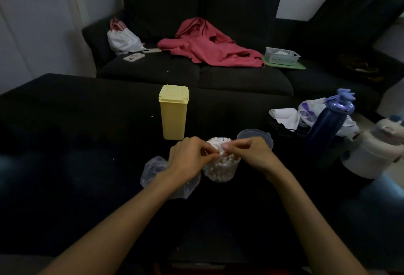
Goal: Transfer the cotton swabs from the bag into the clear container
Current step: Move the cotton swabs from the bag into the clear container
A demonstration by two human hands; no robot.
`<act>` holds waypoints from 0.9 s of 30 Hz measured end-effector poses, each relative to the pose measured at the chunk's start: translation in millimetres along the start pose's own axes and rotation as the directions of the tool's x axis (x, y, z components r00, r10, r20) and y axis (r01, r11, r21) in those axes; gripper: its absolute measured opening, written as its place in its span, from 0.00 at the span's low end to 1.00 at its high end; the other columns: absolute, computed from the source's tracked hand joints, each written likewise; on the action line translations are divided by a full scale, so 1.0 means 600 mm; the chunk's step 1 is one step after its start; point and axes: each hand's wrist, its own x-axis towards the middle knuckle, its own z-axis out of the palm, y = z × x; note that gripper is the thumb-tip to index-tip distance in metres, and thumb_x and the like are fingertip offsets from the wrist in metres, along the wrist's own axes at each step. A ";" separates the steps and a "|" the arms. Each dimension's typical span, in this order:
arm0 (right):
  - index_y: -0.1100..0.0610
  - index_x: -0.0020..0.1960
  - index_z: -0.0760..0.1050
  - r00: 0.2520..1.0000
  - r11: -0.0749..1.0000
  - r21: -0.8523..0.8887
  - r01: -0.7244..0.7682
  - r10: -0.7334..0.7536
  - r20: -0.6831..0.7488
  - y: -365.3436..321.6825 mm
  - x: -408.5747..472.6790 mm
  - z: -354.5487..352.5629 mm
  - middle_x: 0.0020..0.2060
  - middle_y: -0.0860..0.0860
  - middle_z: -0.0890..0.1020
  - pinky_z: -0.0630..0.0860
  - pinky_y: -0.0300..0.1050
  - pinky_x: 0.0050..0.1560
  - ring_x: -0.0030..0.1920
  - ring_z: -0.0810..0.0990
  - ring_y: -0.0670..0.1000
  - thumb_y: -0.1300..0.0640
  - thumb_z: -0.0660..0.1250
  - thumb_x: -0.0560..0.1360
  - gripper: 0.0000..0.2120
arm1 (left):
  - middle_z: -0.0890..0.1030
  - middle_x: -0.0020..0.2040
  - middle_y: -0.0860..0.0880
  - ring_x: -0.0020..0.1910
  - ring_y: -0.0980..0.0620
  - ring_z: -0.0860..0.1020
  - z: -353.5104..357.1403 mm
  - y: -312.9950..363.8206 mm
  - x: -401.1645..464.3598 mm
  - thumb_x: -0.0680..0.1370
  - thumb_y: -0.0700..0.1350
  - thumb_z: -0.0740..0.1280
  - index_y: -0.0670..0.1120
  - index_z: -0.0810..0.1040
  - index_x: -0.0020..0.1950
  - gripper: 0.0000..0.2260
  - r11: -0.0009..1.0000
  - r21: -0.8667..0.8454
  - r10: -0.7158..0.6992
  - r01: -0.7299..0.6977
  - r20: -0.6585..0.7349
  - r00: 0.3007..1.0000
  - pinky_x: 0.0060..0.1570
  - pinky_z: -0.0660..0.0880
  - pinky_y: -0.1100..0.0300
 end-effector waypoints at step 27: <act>0.51 0.48 0.81 0.865 0.996 0.039 0.078 -0.048 -0.499 0.035 -0.013 0.011 0.44 0.48 0.82 0.76 0.44 0.55 0.46 0.79 0.44 0.58 0.69 0.74 0.05 | 0.51 0.78 0.44 0.77 0.49 0.49 0.045 0.070 0.040 0.83 0.52 0.44 0.40 0.48 0.77 0.25 0.927 0.375 -0.078 0.027 0.121 0.990 0.74 0.46 0.53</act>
